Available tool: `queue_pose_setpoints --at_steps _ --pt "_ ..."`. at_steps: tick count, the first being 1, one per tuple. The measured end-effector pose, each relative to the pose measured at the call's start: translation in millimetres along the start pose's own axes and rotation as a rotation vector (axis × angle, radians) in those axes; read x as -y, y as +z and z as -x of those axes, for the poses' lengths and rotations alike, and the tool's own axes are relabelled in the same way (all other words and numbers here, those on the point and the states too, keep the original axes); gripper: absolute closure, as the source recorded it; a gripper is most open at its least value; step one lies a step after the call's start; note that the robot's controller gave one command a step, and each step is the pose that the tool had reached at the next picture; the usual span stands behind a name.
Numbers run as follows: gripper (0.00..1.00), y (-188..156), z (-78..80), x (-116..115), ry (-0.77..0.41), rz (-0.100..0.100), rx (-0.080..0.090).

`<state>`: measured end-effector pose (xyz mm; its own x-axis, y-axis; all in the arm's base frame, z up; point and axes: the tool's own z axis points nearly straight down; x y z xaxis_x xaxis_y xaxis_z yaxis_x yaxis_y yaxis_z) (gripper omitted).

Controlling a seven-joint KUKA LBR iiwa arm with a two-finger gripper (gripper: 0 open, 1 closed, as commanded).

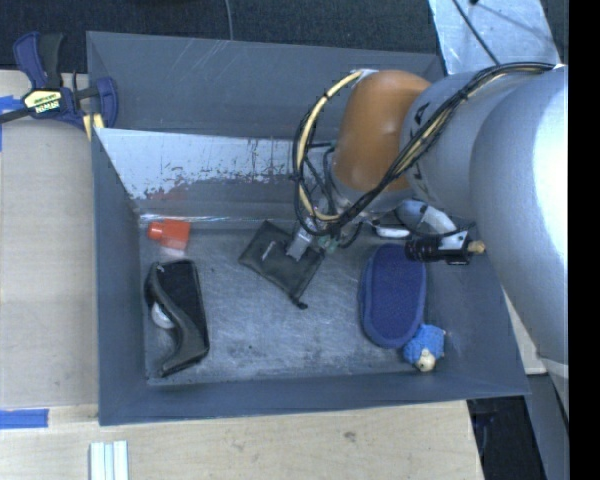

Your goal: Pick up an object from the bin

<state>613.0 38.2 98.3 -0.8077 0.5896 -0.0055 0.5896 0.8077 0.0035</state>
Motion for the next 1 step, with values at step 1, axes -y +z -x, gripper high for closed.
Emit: queue_pose_setpoints --at_steps 1 --pt "1.0 -42.5 2.1 -0.5 -0.003 0.001 0.0"
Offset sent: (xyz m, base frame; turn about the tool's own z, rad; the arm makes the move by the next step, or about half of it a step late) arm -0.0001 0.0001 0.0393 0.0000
